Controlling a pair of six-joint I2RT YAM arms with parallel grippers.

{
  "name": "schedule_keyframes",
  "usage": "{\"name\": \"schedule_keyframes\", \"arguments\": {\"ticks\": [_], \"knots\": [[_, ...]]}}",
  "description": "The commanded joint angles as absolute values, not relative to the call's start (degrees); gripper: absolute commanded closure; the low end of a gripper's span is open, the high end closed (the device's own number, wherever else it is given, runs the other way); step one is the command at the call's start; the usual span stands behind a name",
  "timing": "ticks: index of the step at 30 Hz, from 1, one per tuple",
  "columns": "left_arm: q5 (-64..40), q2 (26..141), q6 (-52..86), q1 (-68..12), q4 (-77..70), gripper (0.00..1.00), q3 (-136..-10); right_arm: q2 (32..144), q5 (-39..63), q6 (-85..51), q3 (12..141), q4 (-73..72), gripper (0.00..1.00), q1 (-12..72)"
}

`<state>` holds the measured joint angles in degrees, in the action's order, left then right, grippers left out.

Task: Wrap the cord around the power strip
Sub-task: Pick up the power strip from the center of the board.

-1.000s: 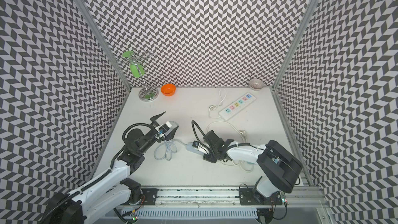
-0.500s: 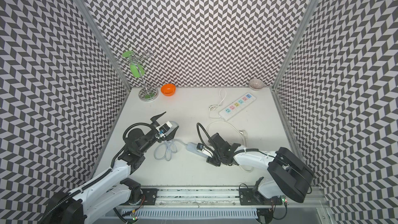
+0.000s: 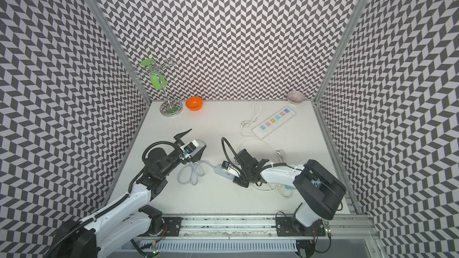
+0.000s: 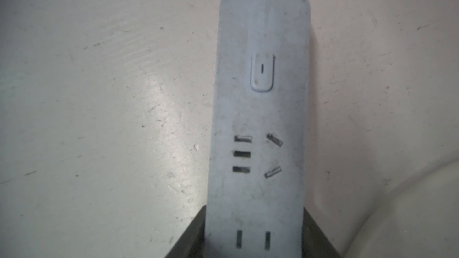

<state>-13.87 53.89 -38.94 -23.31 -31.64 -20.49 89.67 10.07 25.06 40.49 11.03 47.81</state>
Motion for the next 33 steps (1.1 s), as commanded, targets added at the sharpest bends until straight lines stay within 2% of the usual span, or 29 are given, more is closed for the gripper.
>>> {"name": "schedule_keyframes", "arguments": {"ticks": [1,10,15,18,25,33], "knots": [[-15.0,54.0,-38.9,-23.2,-32.5,0.00,-22.0,87.8,10.0,24.8,37.4,11.3,0.50,47.7],[-14.9,53.9,-39.0,-23.2,-32.3,0.00,-22.0,85.4,10.6,24.8,35.1,9.1,0.50,47.4],[-14.9,54.0,-39.1,-23.2,-32.3,0.00,-22.0,86.3,10.9,24.8,35.6,9.4,0.55,47.4],[-15.1,54.1,-39.1,-23.2,-32.4,0.00,-22.0,86.2,11.2,24.9,35.4,9.4,0.66,47.4],[-15.4,54.1,-39.9,-23.2,-32.1,0.00,-21.8,85.8,11.3,25.3,35.8,10.0,0.99,47.3],[-15.7,55.6,-42.6,-22.9,-27.0,0.00,-25.6,83.1,7.7,25.8,40.0,14.1,1.00,47.3]]}}
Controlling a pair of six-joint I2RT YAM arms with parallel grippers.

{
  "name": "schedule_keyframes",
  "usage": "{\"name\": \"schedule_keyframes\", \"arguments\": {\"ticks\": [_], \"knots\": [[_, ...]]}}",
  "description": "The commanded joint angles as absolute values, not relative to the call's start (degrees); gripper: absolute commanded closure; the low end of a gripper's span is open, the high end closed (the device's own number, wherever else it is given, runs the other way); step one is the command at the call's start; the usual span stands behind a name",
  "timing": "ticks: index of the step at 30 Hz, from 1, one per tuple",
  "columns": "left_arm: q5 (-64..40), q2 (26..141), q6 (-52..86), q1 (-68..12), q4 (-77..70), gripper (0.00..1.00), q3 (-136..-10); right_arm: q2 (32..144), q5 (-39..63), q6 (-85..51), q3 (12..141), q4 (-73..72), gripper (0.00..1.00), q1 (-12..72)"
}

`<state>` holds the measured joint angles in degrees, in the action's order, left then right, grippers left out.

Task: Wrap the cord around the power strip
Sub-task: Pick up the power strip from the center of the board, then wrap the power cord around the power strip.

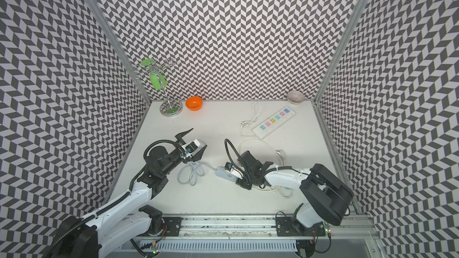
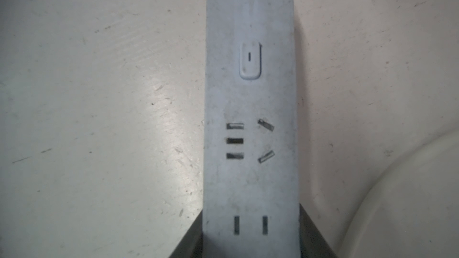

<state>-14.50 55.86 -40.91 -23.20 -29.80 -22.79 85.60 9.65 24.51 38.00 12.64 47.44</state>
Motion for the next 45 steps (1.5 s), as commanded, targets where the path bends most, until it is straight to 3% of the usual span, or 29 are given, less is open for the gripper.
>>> {"name": "schedule_keyframes", "arguments": {"ticks": [1,8,19,26,34,45], "knots": [[-15.8,55.3,-41.9,-22.9,-25.7,0.00,-26.2,82.4,6.0,25.7,40.6,14.2,1.00,47.1],[-16.7,50.4,-41.0,-22.8,-11.9,0.00,-33.1,76.1,3.1,23.2,47.1,17.6,1.00,43.5],[-22.5,37.5,-33.6,-22.1,2.5,0.00,-36.2,73.8,4.6,22.4,74.2,40.2,1.00,39.3],[-25.9,30.6,-25.9,-20.4,-3.6,0.00,-31.4,72.7,13.9,18.2,84.6,43.0,1.00,32.4],[-26.4,33.0,-26.0,-20.7,-12.4,0.01,-25.9,75.0,28.8,12.7,91.2,44.3,1.00,26.9],[-25.2,39.7,-27.9,-20.7,-18.6,0.13,-25.8,73.1,45.0,11.2,98.3,48.2,1.00,25.8]]}}
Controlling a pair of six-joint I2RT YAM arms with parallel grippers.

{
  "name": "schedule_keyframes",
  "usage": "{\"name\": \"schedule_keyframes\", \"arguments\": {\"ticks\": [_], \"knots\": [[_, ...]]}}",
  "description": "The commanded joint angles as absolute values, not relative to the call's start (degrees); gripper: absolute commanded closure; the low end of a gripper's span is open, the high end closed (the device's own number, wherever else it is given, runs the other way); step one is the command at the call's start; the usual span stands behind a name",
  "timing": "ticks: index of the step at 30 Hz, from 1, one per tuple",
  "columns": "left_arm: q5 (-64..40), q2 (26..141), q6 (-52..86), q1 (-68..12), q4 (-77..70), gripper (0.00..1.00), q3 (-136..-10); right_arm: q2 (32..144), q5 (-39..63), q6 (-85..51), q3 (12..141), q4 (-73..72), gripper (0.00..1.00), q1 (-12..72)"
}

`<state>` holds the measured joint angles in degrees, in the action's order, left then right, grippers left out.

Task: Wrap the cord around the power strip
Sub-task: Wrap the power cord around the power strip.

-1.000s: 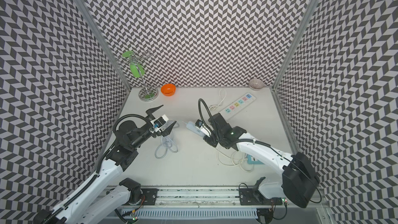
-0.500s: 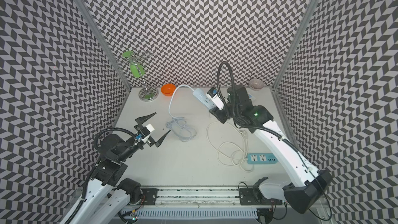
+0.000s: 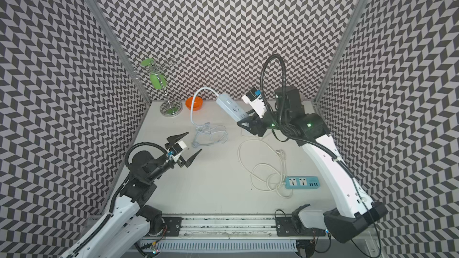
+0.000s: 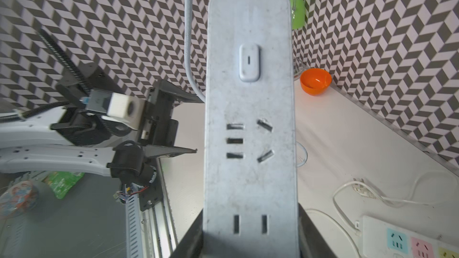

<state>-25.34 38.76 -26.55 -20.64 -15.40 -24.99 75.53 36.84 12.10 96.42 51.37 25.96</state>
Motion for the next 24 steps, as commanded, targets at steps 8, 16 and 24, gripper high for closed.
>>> {"name": "schedule_keyframes", "arguments": {"ticks": [8,16,24], "knots": [[-23.6,41.8,-27.3,-20.5,-22.4,0.30,-25.2,70.9,49.7,11.1,99.8,48.4,1.00,25.8],[-25.7,39.0,-28.6,-20.2,-12.2,0.66,-25.6,69.2,46.6,11.2,100.0,48.1,1.00,24.9],[-21.3,40.1,-32.3,-18.2,-4.5,1.00,-34.0,68.8,42.4,9.8,98.2,46.1,1.00,23.2]]}}
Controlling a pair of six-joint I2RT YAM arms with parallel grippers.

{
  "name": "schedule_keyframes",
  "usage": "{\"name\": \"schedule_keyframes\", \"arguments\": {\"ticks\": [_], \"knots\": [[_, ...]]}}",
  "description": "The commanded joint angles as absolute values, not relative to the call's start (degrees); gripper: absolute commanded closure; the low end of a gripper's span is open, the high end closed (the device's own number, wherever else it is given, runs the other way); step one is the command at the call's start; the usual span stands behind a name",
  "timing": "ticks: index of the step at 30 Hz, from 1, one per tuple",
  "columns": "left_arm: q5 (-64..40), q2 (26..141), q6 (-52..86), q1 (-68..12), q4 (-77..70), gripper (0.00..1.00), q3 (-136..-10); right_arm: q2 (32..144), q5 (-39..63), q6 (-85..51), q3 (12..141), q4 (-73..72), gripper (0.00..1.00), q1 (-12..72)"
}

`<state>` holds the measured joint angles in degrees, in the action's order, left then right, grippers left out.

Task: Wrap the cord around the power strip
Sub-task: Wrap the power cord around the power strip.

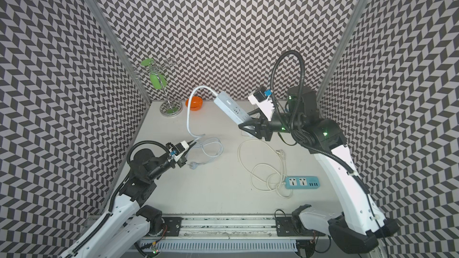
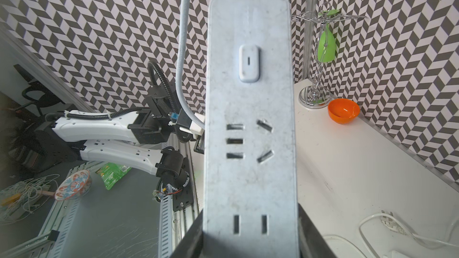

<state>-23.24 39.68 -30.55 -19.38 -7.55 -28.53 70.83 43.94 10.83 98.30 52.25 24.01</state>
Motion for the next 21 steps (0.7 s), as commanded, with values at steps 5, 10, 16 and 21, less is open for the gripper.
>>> {"name": "schedule_keyframes", "arguments": {"ticks": [5,10,16,21], "knots": [[-21.8,43.9,-27.6,-17.6,-5.9,1.00,-47.4,69.5,34.3,8.0,94.1,44.4,1.00,22.9],[-26.0,46.4,-22.8,-17.6,-7.2,1.00,-61.8,71.5,27.4,5.5,92.8,42.6,1.00,22.7],[-33.1,47.4,-22.1,-18.5,-0.9,1.00,-70.9,73.6,25.2,4.5,92.8,42.1,1.00,22.6],[-41.0,43.8,-27.4,-20.7,11.3,1.00,-62.5,75.8,23.4,4.1,93.0,40.7,1.00,22.1]]}}
